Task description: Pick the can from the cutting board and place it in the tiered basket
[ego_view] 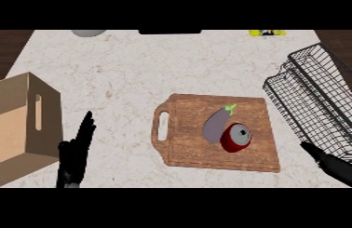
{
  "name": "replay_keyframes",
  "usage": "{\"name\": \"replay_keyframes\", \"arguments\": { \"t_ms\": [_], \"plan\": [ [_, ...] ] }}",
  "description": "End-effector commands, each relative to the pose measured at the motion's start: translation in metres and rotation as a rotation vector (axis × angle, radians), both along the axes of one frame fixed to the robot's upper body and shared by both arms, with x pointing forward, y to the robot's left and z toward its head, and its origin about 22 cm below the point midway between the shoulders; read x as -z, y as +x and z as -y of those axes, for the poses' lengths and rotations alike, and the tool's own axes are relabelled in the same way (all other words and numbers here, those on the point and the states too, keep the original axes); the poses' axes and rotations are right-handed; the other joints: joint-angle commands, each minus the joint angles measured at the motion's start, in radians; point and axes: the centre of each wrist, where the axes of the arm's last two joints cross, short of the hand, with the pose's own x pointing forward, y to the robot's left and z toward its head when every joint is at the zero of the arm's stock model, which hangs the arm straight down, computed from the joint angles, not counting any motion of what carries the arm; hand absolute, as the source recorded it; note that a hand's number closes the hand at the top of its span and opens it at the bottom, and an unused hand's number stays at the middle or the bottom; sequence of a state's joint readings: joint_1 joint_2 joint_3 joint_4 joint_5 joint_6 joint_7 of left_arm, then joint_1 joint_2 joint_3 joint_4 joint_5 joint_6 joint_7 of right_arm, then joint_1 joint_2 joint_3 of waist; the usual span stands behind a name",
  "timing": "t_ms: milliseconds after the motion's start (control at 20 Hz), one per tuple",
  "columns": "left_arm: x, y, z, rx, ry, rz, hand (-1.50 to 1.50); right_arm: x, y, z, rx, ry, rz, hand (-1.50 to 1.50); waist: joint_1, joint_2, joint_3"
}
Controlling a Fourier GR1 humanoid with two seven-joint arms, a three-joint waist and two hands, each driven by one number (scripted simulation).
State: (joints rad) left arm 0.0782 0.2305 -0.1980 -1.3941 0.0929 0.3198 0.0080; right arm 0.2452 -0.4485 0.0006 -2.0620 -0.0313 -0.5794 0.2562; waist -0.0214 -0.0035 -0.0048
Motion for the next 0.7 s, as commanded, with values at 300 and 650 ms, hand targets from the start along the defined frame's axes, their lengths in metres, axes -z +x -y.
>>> {"name": "replay_keyframes", "arguments": {
  "t_ms": [300,650],
  "plan": [
    [-0.007,0.006,0.009,0.034,-0.012,-0.010,0.00,-0.042,-0.030,-0.017,-0.164,-0.416,-0.537,-1.50,0.032,0.006,-0.004],
    [-0.018,0.011,0.012,0.069,-0.008,-0.004,0.00,-0.066,-0.030,-0.058,-0.029,-0.518,-0.646,-1.50,0.051,0.007,0.001]
  ]
}}
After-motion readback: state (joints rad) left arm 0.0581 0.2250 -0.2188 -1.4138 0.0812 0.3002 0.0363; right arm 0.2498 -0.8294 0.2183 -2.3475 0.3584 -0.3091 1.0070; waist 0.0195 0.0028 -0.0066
